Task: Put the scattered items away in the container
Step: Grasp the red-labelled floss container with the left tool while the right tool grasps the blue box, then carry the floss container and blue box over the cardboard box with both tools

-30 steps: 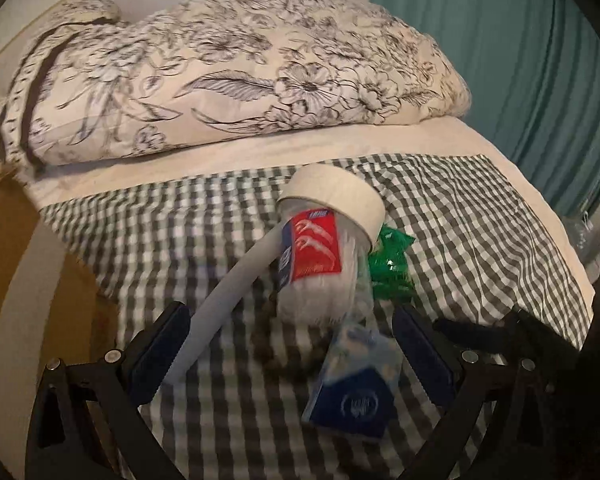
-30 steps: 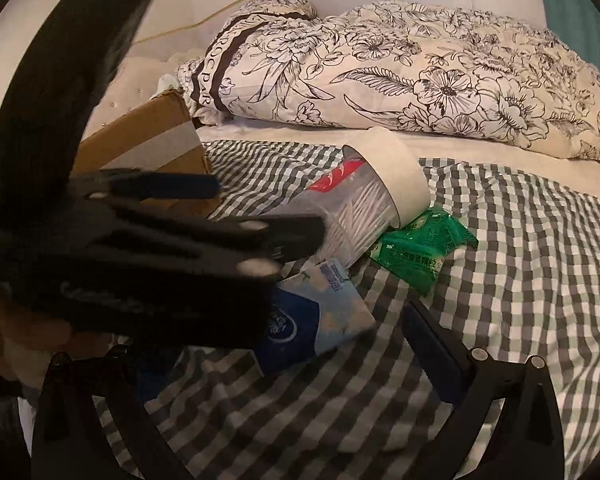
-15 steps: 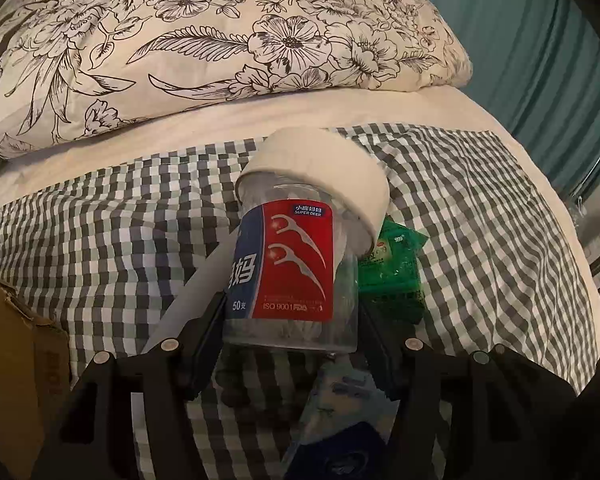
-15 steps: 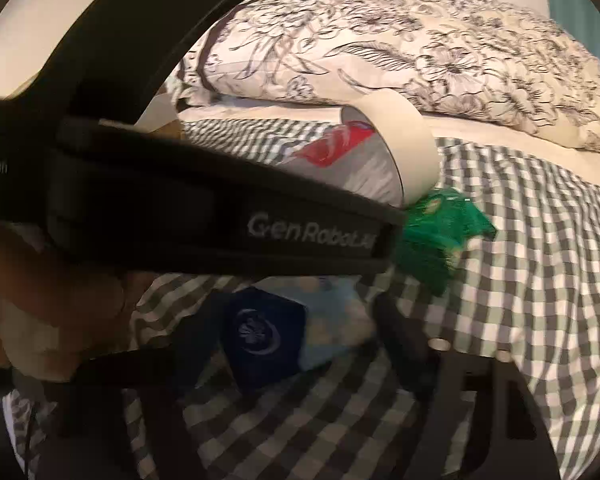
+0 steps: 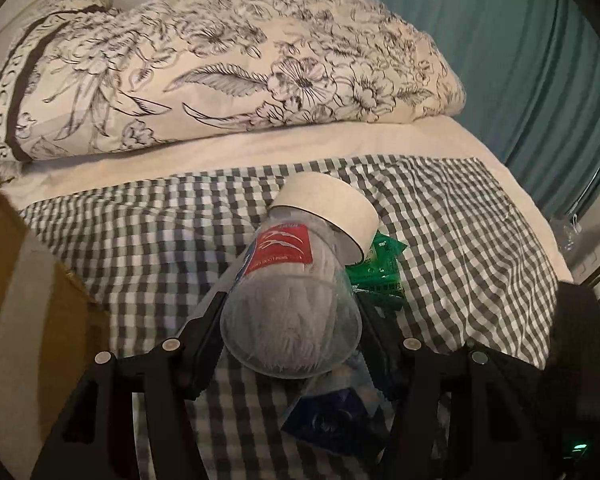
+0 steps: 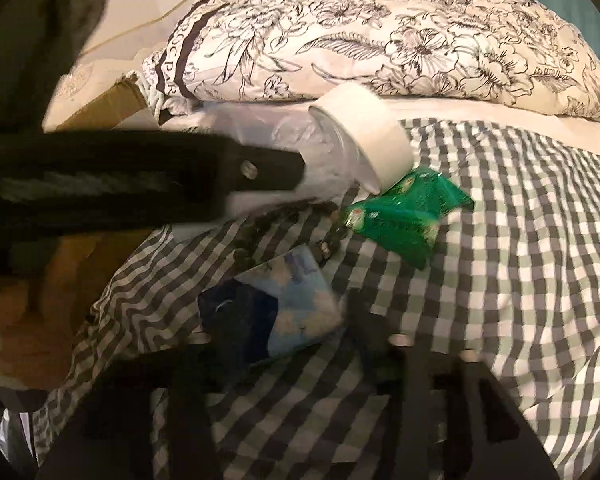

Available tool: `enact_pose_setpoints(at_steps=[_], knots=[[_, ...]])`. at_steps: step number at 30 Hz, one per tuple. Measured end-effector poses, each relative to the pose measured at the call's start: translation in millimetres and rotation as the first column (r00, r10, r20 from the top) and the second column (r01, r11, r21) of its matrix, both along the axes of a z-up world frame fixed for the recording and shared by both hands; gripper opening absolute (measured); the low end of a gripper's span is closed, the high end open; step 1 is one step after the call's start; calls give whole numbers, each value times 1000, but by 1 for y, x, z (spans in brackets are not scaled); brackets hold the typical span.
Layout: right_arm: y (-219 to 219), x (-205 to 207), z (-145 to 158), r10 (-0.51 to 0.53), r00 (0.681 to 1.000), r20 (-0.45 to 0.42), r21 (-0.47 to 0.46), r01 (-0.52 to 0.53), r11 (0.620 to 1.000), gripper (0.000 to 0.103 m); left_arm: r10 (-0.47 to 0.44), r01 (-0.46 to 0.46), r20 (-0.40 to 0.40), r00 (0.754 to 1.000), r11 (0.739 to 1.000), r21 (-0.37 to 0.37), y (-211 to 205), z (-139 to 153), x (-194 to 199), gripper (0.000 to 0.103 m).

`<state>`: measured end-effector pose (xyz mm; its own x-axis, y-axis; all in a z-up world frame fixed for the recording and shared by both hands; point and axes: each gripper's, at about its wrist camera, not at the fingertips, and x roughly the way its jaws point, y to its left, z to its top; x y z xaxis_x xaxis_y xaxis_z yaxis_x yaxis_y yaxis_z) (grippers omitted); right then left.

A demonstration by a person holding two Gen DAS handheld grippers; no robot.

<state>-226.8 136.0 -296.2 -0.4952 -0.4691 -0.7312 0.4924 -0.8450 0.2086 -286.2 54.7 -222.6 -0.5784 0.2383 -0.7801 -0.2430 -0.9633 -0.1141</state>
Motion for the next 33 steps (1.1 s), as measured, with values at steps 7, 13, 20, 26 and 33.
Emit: enact_pose_setpoints(at_steps=[7,13,20,26,33], knots=[[-30,8,-1,73,996,-50,90,-69,994,77,42,-42,-17,999,999,18,-22,12,15,62],[-36,9,-3,86,996,-29,99,-83,992,70,68,-67,-20,997,997,22,-37,16,26,62],[-25,26,4,36,999,-25,33,-36,999,43,82,-81,-29,996,996,33,-45,25,46,62],[-17,48,16,1,999,-40,-7,-1,1000,25,92,-90,-42,995,995,43,-47,38,67,62],[-8,87,36,-16,996,-89,-3,16,1000,20,92,-90,-77,993,995,31,-49,58,101,62]])
